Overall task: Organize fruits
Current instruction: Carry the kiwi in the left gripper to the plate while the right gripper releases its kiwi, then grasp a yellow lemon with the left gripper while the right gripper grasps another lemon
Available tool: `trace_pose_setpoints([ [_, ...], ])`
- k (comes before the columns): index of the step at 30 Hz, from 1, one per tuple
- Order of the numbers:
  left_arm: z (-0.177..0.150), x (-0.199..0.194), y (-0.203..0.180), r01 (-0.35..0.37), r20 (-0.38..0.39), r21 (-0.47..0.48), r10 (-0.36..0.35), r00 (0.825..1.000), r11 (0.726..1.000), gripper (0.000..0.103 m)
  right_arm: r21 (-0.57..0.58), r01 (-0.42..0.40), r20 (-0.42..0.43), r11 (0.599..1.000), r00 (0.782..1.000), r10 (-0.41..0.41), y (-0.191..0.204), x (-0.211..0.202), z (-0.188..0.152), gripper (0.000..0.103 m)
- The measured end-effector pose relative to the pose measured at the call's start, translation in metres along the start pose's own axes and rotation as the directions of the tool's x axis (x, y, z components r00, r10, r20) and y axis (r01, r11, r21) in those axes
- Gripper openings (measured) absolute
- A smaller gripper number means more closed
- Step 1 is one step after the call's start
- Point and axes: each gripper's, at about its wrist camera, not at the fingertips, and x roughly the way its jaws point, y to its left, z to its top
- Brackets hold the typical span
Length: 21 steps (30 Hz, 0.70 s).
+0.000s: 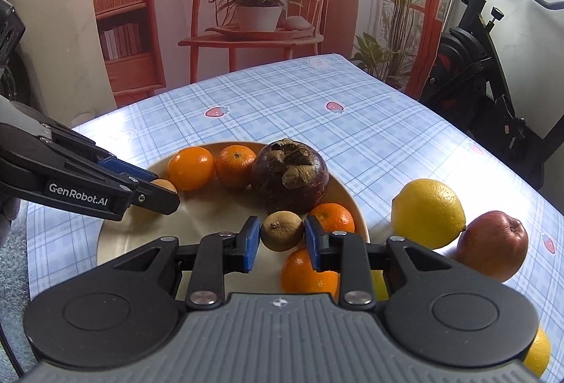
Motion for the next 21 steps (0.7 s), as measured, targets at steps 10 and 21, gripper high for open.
trace_pose_setpoints([
  [10, 0.004, -0.01, -0.009, -0.005, 0.059, -0.002, 0.005, 0.998, 1.0, 0.03, 0.064, 0.014, 0.062, 0.998, 0.998, -0.018, -0.013, -0.026, -0.008, 0.031],
  [21, 0.015, -0.019, -0.041, 0.012, 0.121, 0.029, -0.015, 0.992, 0.999, 0.03, 0.15, 0.113, 0.111, 0.982, 0.985, -0.13, -0.052, -0.08, -0.045, 0.031],
])
